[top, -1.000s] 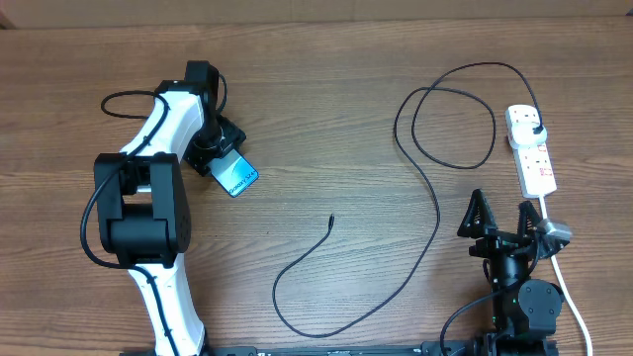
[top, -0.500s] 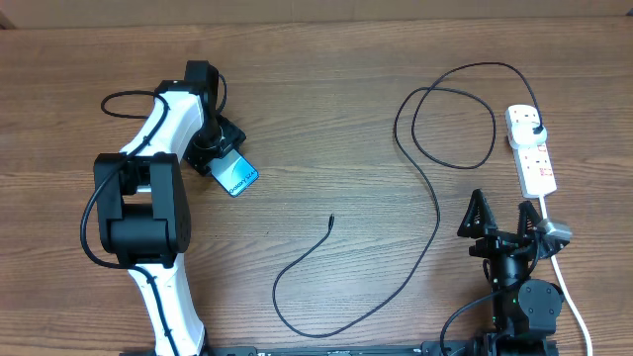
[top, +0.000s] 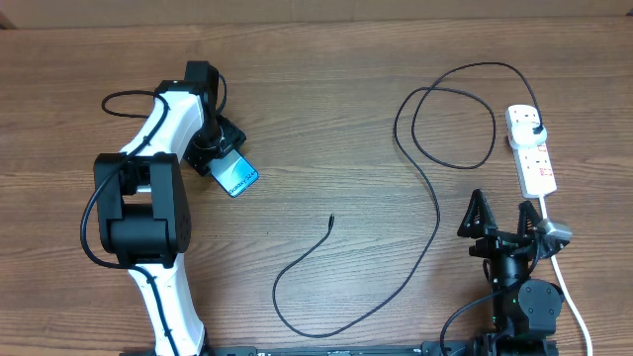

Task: Plug charger to phone and switch on socket
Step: 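Raise the held phone upright and rotate it toward the right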

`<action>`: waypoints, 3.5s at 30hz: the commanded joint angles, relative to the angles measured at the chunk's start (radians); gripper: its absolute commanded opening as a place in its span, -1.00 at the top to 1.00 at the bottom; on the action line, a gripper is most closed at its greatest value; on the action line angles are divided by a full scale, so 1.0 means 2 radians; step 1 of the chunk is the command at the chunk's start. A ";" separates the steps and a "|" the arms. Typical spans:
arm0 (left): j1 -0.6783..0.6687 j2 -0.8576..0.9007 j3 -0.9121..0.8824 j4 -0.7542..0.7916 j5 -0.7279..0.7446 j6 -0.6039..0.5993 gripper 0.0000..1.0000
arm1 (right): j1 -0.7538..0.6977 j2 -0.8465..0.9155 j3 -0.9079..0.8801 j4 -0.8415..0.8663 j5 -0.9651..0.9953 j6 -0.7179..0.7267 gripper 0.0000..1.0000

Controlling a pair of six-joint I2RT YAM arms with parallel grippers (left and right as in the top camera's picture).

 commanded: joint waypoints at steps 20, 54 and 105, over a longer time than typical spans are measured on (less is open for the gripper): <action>-0.001 0.035 0.064 -0.041 0.059 0.025 0.92 | -0.001 -0.004 -0.005 0.002 0.005 -0.004 -1.00; 0.041 0.035 0.121 -0.058 0.511 0.020 0.92 | -0.001 -0.004 -0.005 0.002 0.005 -0.004 -1.00; 0.045 0.035 0.120 -0.087 0.775 -0.050 0.92 | -0.001 -0.004 -0.005 0.002 0.005 -0.004 -1.00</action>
